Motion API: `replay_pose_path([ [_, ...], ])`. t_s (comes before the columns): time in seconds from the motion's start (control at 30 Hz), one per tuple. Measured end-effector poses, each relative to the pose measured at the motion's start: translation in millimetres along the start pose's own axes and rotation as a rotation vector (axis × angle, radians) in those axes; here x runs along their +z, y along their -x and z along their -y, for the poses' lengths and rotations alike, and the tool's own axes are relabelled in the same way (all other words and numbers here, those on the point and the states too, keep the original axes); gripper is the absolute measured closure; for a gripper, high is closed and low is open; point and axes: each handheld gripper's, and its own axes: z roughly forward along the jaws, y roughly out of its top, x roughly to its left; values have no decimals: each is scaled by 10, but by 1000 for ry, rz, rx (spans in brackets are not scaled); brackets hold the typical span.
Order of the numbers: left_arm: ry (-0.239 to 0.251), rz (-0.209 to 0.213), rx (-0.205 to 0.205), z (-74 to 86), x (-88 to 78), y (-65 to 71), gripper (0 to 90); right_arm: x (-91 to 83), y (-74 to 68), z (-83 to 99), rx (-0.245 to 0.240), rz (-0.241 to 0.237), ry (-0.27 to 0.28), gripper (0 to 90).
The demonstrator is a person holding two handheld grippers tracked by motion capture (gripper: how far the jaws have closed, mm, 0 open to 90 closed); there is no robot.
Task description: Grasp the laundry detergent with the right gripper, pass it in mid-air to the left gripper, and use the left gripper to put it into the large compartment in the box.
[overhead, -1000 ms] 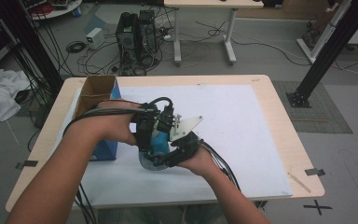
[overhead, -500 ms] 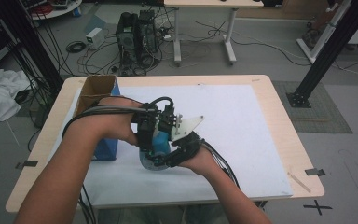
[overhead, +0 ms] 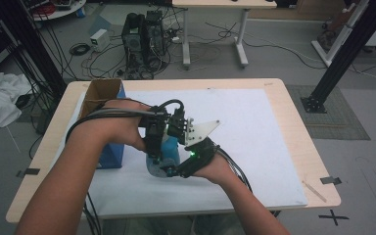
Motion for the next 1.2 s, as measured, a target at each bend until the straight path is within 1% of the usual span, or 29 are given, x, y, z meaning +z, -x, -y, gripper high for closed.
replay_pose_path([
  [0.03,1,2,-2,7,-5,-6,385,-12,8,1,-19,4,-7,232],
  [0.07,-1,5,-8,15,-11,-10,385,-46,-12,-7,13,8,-7,231],
  [0.1,0,4,-7,24,-18,-19,385,-46,-12,-7,13,8,-7,231],
  [0.13,4,12,-25,38,-26,-15,385,-69,-22,-8,23,5,-15,231],
  [0.17,6,11,-22,49,-45,-24,385,-91,-14,-13,0,14,-13,230],
  [0.2,12,11,-29,64,-61,-23,385,-113,-23,-22,11,18,-11,228],
  [0.23,15,12,-43,82,-82,-22,385,-130,10,-28,-28,29,0,226],
  [0.27,14,10,-50,102,-108,-27,384,-204,-22,-45,24,14,-35,217],
  [0.3,12,7,-45,121,-140,-42,384,-232,-23,-50,20,24,-40,215],
  [0.37,17,9,-76,176,-212,-52,384,-270,-29,-58,20,28,-52,215],
  [0.4,23,13,-89,203,-257,-61,384,-357,-44,-77,32,44,-79,147],
  [0.43,28,19,-102,230,-303,-64,384,-394,-47,-89,33,61,-91,128],
  [0.47,34,13,-112,257,-352,-75,384,-394,-47,-89,33,61,-91,128],
  [0.5,32,16,-129,282,-401,-81,384,-433,-31,-98,16,71,-94,128],
  [0.53,38,16,-142,310,-446,-88,384,-478,-31,-105,10,68,-104,128],
  [0.57,38,17,-147,339,-493,-101,384,-523,-44,-114,17,79,-112,128],
  [0.6,45,16,-166,364,-528,-100,384,-600,-20,-135,-15,89,-120,127],
  [0.63,47,16,-182,388,-568,-107,384,-600,-20,-135,-15,89,-120,127],
  [0.67,52,17,-197,414,-602,-116,384,-637,-31,-146,0,95,-131,127],
  [0.77,68,17,-229,493,-681,-160,383,-722,-20,-173,-6,104,-153,127],
  [0.8,79,20,-247,517,-694,-172,383,-744,-14,-177,-2,109,-158,127],
  [0.83,84,21,-259,541,-706,-189,383,-757,-3,-180,-1,111,-159,127],
  [0.87,83,20,-255,565,-719,-206,383,-771,7,-183,-2,113,-162,127],
  [0.93,86,16,-263,614,-731,-235,383,-782,15,-182,5,117,-164,127],
  [1.0,86,16,-282,669,-738,-268,383,-781,32,-173,-7,116,-170,127],
  [1.03,84,11,-288,698,-746,-280,383,-779,24,-170,4,118,-174,127],
  [1.1,86,-1,-312,760,-774,-303,383,-777,27,-160,-5,114,-177,127],
  [1.17,89,3,-339,831,-804,-324,383,-765,16,-146,-2,111,-177,127],
  [1.2,89,3,-353,870,-820,-334,383,-762,13,-139,2,100,-178,127],
])
